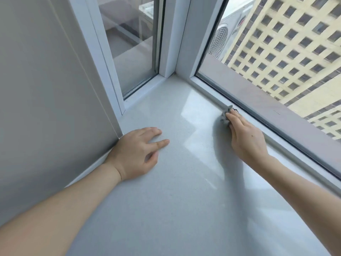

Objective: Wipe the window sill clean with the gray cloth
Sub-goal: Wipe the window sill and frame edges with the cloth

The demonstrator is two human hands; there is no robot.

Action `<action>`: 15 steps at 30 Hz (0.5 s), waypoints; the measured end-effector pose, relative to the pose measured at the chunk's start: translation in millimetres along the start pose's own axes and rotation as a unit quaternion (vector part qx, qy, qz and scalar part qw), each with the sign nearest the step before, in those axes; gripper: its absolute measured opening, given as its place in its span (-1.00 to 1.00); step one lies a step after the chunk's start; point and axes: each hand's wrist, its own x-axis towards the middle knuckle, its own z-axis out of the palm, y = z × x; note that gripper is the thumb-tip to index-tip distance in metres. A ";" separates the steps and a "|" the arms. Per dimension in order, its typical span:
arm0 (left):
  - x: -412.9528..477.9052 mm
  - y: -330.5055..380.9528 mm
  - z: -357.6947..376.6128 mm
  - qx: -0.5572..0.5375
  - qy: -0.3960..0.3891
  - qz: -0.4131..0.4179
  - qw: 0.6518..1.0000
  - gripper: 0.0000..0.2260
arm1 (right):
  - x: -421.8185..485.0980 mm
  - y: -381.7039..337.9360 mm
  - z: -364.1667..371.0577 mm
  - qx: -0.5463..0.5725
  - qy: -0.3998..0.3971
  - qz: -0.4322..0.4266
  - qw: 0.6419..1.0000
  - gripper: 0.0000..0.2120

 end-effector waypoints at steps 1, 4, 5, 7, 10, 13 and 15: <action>0.2 0.4 -0.3 0.002 0.000 0.001 1.000 -0.67 | 13.2 -10.2 1.0 0.003 0.027 -0.030 0.999 -0.66; 0.9 0.1 -0.5 0.004 -0.005 0.004 1.000 -0.67 | 66.5 -39.3 15.9 -0.033 0.014 -0.097 0.995 -0.60; 0.8 -0.2 -0.2 0.003 -0.005 0.002 1.000 -0.67 | 82.9 -45.7 23.8 -0.054 -0.016 -0.099 0.993 -0.60; 0.5 -0.3 0.7 0.007 -0.002 0.001 1.000 -0.67 | 105.6 -48.3 39.7 -0.079 -0.062 -0.081 0.992 -0.59; 0.3 0.1 -0.1 0.014 0.000 0.004 1.000 -0.67 | 113.1 -40.1 43.5 -0.096 -0.060 -0.075 0.991 -0.59; 1.1 2.1 -1.5 0.016 -0.010 0.004 1.000 -0.66 | 97.1 -26.4 28.7 -0.098 -0.081 -0.054 0.990 -0.54; -0.1 4.7 -2.6 0.027 -0.018 -0.002 0.999 -0.66 | 70.0 -8.3 17.2 -0.100 -0.092 -0.028 0.990 -0.53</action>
